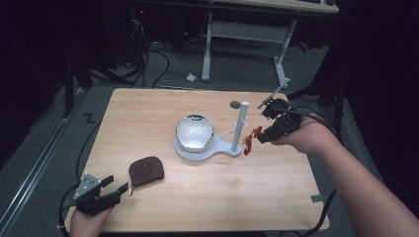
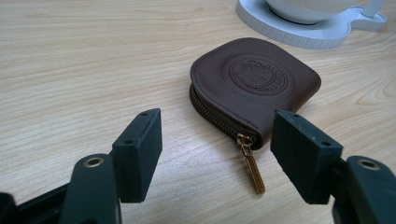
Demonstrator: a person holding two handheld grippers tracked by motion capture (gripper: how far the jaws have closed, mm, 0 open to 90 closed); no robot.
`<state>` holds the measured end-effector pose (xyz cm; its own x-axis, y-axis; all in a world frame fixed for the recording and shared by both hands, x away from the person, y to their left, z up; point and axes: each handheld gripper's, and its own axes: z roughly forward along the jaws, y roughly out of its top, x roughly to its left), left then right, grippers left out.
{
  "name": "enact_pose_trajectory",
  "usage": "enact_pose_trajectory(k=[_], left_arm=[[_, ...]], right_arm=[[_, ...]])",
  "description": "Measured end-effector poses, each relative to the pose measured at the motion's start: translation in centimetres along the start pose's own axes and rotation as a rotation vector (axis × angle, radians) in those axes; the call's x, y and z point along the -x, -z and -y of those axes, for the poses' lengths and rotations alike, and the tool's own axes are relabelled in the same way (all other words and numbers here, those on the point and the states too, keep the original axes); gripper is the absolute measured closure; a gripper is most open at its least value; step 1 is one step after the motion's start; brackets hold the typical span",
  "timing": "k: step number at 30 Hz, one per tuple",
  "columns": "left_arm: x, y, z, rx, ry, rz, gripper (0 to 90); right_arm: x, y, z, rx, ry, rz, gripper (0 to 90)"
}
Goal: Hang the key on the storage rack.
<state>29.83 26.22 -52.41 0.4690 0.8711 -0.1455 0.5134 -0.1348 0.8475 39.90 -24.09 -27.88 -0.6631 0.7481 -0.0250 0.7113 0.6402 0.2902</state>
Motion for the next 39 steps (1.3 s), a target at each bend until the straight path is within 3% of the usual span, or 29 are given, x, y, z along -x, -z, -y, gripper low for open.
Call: enact_pose_trajectory(k=[2, 7, 20, 21, 22, 24, 25, 31, 34, 35, 39], left_arm=[[0.0, 0.0, 0.0, 0.001, 0.001, 0.0, 34.5], [-0.1, 0.0, 0.0, 0.0, 0.001, -0.002, 34.5], [-0.1, 0.0, 0.0, 0.001, 0.002, 0.0, 34.5], [-0.1, 0.1, 0.0, 0.001, 0.002, 0.0, 34.5], [-0.1, 0.1, 0.0, 0.002, 0.002, 0.0, 34.5], [-0.1, 0.1, 0.0, 0.002, 0.002, 0.0, 34.5], [-0.1, 0.1, 0.0, 0.002, 0.003, 0.0, 34.5], [-0.2, 0.1, 0.0, 0.002, 0.004, 0.0, 34.5], [-0.2, 0.1, 0.0, 0.004, 0.005, 0.0, 34.5], [-0.2, 0.1, 0.0, 0.004, 0.005, 0.0, 34.5], [-0.2, 0.1, 0.0, 0.003, 0.004, 0.001, 34.6]], right_arm=[[0.0, 0.3, -0.3, -0.007, -0.023, 0.009, 67.5], [0.3, 0.6, -1.0, 0.001, 0.001, 0.016, 67.5], [0.7, 1.6, -2.3, 0.026, -0.014, 0.048, 67.5], [0.6, 1.8, -2.4, 0.019, -0.038, 0.051, 67.5], [0.8, 1.8, -2.5, 0.03, -0.011, 0.049, 67.6], [0.8, 1.9, -2.7, 0.031, -0.015, 0.052, 67.6], [0.6, 2.0, -2.7, 0.025, -0.033, 0.055, 67.5], [1.0, 1.7, -3.3, 0.036, -0.017, 0.065, 67.7], [1.0, 1.6, -3.5, 0.031, -0.042, 0.063, 67.7], [1.1, 1.5, -3.6, 0.037, -0.021, 0.067, 67.7], [0.9, 1.3, -4.1, 0.031, -0.013, 0.066, 67.7]])
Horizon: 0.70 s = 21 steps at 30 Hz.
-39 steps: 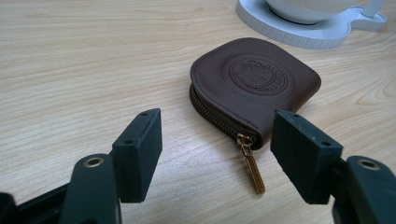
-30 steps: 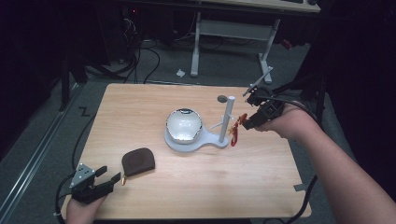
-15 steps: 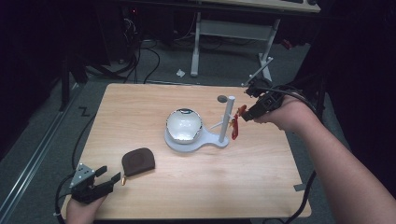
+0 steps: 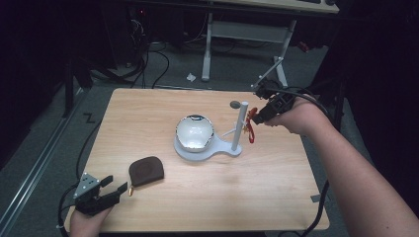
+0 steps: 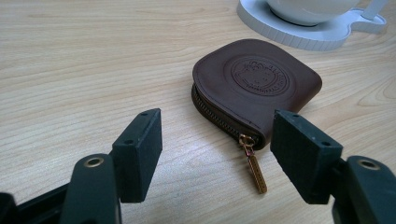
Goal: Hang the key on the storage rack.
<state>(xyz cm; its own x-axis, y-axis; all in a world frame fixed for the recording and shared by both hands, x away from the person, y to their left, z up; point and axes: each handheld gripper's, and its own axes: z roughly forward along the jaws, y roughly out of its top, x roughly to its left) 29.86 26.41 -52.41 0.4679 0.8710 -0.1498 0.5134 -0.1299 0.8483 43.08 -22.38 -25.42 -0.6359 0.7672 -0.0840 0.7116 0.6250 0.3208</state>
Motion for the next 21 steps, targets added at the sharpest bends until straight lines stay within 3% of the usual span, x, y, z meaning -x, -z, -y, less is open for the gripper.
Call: enact_pose_trajectory(k=[4, 7, 11, 12, 13, 17, 21], left_arm=[[0.0, 0.0, 0.0, -0.001, -0.002, 0.001, 34.6], [0.1, 0.0, 0.0, 0.0, -0.003, 0.002, 34.6], [0.1, 0.0, 0.0, 0.002, -0.002, 0.003, 34.6], [0.1, 0.0, 0.0, 0.002, -0.002, 0.003, 34.6], [0.1, 0.0, 0.0, 0.002, -0.002, 0.003, 34.6], [0.1, 0.0, 0.0, 0.002, -0.002, 0.004, 34.7], [0.1, 0.0, 0.0, 0.0, -0.003, 0.005, 34.7]], right_arm=[[-0.3, 0.0, -0.3, -0.001, 0.017, 0.002, 67.7], [-0.7, 0.1, -0.5, -0.007, -0.007, 0.005, 67.8], [-0.7, -0.1, -0.9, 0.0, 0.018, 0.012, 67.8], [-0.9, -0.2, -0.9, -0.008, -0.005, 0.013, 67.8], [-0.8, -0.3, -1.0, -0.001, 0.021, 0.017, 67.8], [-0.9, -0.7, -1.2, -0.003, -0.002, 0.02, 67.8], [-1.0, -1.2, -1.3, 0.0, 0.019, 0.015, 67.8]])
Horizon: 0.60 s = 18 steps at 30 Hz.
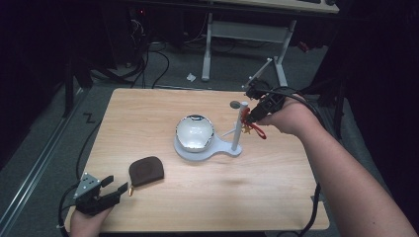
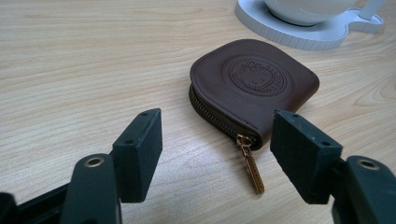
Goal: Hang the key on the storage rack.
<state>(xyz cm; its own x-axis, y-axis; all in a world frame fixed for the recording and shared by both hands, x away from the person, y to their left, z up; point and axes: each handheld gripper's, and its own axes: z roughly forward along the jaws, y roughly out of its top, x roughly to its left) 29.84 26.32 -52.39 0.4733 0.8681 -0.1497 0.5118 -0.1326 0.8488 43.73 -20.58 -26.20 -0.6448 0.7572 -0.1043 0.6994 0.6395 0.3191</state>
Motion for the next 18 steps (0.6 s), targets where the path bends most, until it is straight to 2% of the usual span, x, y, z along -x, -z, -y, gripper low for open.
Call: enact_pose_trajectory(k=[5, 6, 7, 11, 12, 13, 14, 15, 16, 18], left_arm=[[0.0, 0.0, 0.0, -0.001, 0.0, 0.001, 34.7], [0.0, 0.0, 0.0, 0.0, 0.0, 0.001, 34.7], [0.0, 0.0, 0.0, -0.001, 0.0, 0.001, 34.7], [0.0, -0.1, 0.0, -0.003, 0.0, 0.003, 34.7], [0.1, -0.1, 0.0, -0.003, 0.0, 0.003, 34.7], [0.1, -0.1, 0.0, -0.005, -0.002, 0.004, 34.7], [0.1, -0.2, 0.0, -0.007, -0.004, 0.005, 34.8], [0.1, -0.2, 0.0, -0.008, -0.005, 0.005, 34.7], [0.2, -0.3, 0.0, -0.009, -0.006, 0.006, 34.7], [0.2, -0.3, 0.0, -0.011, -0.007, 0.007, 34.8]], right_arm=[[-0.3, -0.5, -0.2, -0.004, 0.012, 0.006, 67.8], [-0.4, -0.5, -0.1, -0.008, -0.01, 0.0, 67.8], [-0.3, -0.6, -0.1, -0.003, 0.009, 0.001, 67.8], [-0.7, -0.6, 0.0, 0.0, 0.011, 0.001, 67.8], [-0.7, -0.5, 0.1, 0.004, 0.024, -0.001, 67.8], [-0.9, -0.4, 0.2, 0.002, 0.011, 0.001, 67.8], [-0.9, -0.4, 0.2, 0.002, 0.023, 0.003, 67.8], [-1.2, -0.2, 0.4, 0.001, 0.006, 0.003, 67.8], [-1.2, -0.2, 0.5, 0.006, 0.031, 0.005, 67.8], [-1.5, 0.0, 0.7, 0.01, 0.035, 0.005, 67.8]])
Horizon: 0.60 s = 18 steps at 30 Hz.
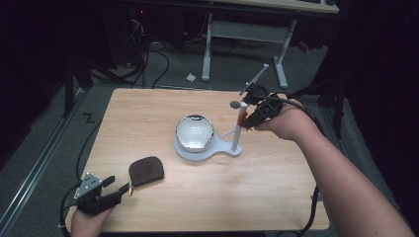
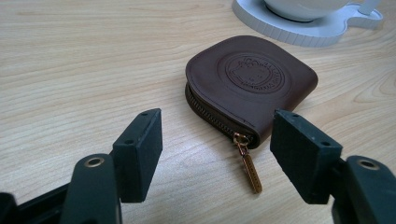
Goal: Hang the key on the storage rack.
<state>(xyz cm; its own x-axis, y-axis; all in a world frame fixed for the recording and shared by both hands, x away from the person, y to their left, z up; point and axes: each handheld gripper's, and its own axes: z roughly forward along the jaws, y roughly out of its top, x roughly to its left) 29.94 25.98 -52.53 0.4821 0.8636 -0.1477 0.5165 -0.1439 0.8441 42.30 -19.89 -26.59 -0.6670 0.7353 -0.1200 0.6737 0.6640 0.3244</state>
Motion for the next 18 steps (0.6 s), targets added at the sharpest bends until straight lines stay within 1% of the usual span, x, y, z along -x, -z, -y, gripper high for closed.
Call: enact_pose_trajectory(k=[3, 4, 7, 8, 10, 12, 14, 16, 18], left_arm=[[0.1, 0.0, 0.0, 0.0, -0.004, 0.001, 34.7], [0.1, 0.0, 0.0, 0.001, -0.004, 0.001, 34.8], [0.0, 0.1, 0.0, 0.0, -0.003, 0.0, 34.7], [0.0, 0.0, 0.0, -0.001, -0.002, 0.0, 34.8], [0.0, 0.0, 0.0, -0.002, -0.001, 0.001, 34.8], [0.1, 0.0, 0.0, -0.002, -0.004, 0.002, 34.7], [0.1, 0.0, 0.0, 0.0, -0.005, 0.002, 34.7], [0.0, 0.1, 0.0, 0.0, -0.003, 0.001, 34.8], [0.0, 0.1, 0.0, 0.0, -0.001, 0.001, 34.7]], right_arm=[[-0.2, 0.0, 0.2, -0.002, 0.0, -0.001, 67.8], [-0.4, 0.0, 0.2, -0.002, 0.012, 0.0, 67.7], [-0.5, 0.0, 0.3, -0.004, 0.015, 0.0, 67.7], [-0.6, 0.0, 0.4, -0.005, 0.006, 0.004, 67.7], [-0.7, -0.1, 0.5, -0.005, 0.011, 0.01, 67.5], [-0.8, -0.4, 0.5, 0.001, -0.003, 0.022, 67.4], [-0.8, -0.6, 0.5, 0.009, 0.0, 0.026, 66.8], [-0.8, -0.9, 0.3, 0.009, 0.003, 0.019, 64.2], [-1.1, -1.3, 0.2, 0.002, 0.016, 0.011, 62.8]])
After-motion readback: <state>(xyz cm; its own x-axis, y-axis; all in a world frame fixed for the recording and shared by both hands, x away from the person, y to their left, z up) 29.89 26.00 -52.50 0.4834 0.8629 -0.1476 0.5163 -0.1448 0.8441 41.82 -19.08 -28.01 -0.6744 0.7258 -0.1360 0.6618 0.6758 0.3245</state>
